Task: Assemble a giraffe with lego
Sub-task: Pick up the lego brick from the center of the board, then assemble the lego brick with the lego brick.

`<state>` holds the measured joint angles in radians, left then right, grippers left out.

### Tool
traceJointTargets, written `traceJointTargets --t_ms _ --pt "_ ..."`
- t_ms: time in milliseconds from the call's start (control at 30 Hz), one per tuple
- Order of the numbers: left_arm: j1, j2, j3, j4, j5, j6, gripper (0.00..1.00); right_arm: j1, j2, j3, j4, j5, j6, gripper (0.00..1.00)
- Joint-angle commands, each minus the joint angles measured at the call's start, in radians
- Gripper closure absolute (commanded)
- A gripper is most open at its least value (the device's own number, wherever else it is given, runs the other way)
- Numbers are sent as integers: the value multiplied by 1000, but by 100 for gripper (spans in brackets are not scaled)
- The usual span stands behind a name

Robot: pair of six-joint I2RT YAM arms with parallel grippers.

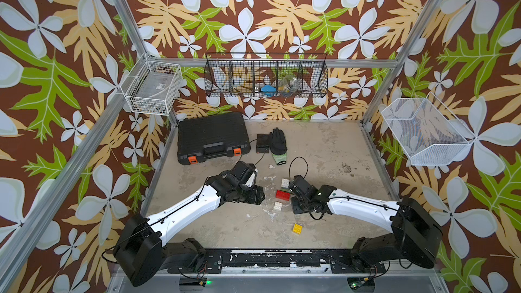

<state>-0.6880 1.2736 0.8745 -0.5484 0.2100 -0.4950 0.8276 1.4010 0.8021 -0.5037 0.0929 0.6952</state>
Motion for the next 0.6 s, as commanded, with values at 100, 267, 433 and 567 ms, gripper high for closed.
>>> traceJointTargets --t_ms 100,267,433,567 --pt "6 -14 -3 9 -54 22 29 4 -77 240 -272 102 86 100" --pt "6 -26 -6 13 -87 42 29 5 11 406 -304 135 135 100" --pt "5 -41 -6 12 -103 58 29 2 138 479 -293 98 165 100" --pt "6 -55 -12 11 -116 74 29 -15 183 491 -258 80 189 100"
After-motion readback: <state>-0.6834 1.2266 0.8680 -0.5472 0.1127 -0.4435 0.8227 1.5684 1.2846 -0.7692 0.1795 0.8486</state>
